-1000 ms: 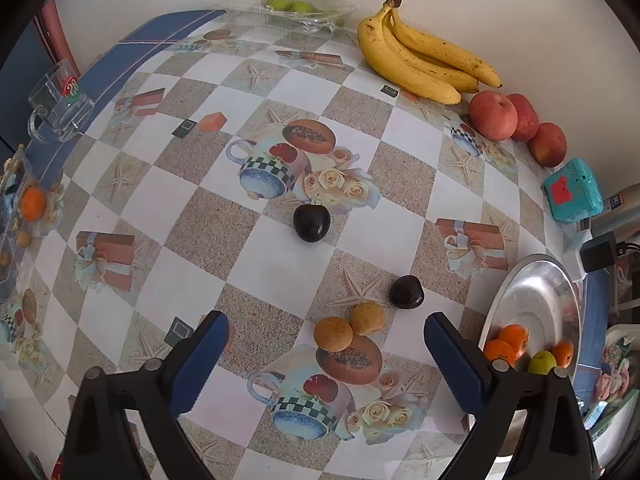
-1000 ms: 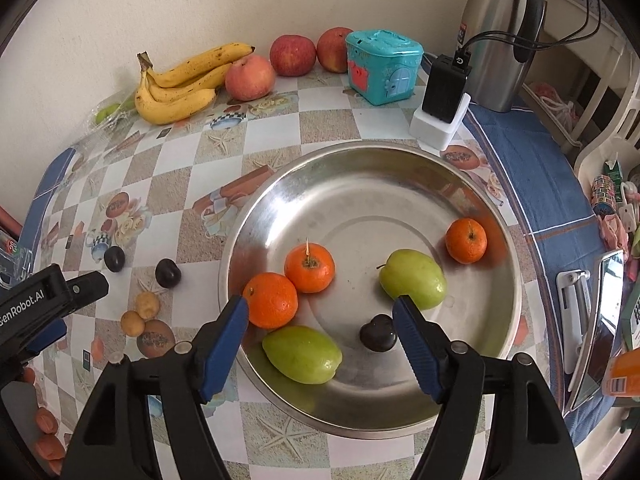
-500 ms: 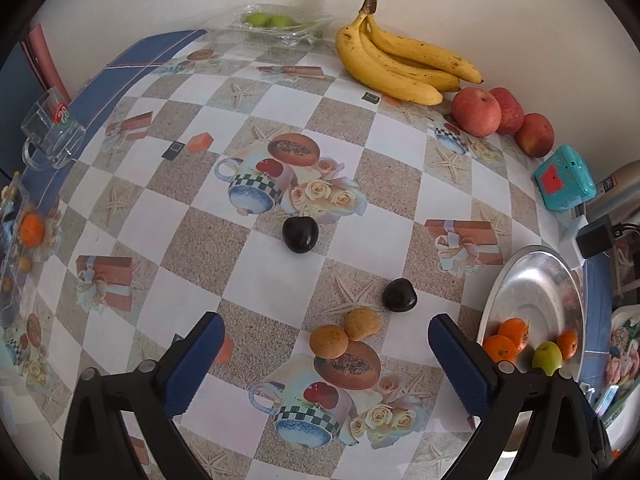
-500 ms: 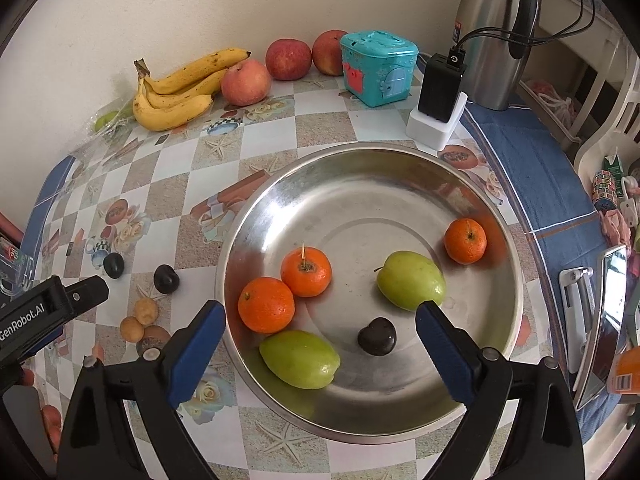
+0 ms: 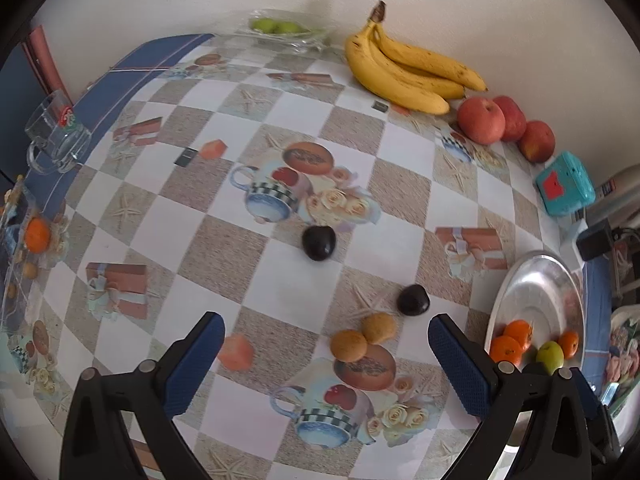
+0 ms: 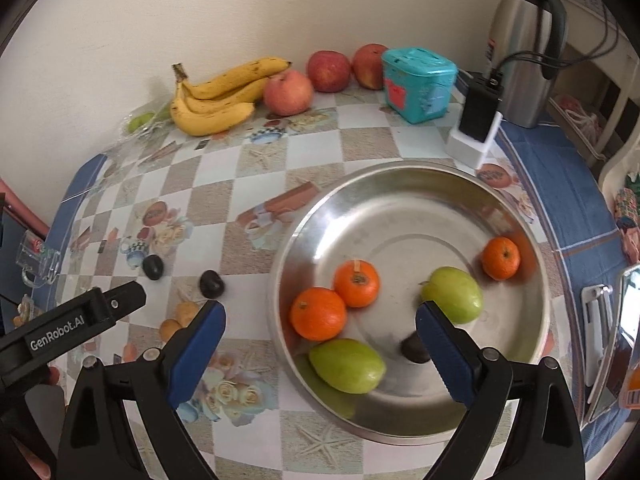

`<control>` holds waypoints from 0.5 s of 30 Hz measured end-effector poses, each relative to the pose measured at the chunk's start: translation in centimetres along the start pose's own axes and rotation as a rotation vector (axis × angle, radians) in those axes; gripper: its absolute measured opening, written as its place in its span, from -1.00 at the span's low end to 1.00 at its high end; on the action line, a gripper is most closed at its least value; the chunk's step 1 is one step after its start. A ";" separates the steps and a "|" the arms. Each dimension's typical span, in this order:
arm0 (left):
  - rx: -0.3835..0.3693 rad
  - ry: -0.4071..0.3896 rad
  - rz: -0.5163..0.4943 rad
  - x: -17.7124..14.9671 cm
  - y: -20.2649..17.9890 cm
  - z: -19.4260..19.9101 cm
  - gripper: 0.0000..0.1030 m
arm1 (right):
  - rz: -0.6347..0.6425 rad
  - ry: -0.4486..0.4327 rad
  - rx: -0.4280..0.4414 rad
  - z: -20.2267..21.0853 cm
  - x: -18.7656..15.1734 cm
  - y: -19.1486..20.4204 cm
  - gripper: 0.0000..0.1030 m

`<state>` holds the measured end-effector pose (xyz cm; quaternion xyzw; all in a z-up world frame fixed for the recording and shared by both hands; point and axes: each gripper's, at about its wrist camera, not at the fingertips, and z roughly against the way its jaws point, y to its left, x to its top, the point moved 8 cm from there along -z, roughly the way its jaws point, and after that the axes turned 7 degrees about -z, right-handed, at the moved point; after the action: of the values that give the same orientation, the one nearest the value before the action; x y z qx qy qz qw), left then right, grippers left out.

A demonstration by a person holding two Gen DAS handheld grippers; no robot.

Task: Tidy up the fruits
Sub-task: 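Withdraw both open grippers from the plate toward the small tan fruits, then grasp a small tan round fruit with the left gripper while the right approaches a dark plum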

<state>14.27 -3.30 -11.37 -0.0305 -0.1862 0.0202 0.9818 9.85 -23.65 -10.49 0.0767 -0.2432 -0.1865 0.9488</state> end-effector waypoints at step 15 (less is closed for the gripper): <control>0.017 -0.001 0.082 0.5 4.3 0.1 1.00 | 0.177 0.019 0.090 -1.0 -2.0 7.4 0.87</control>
<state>14.54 1.03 -11.41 -0.0296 -0.1853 0.0621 0.9803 11.10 -15.99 -10.43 0.0993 -0.2480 -0.0900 0.9595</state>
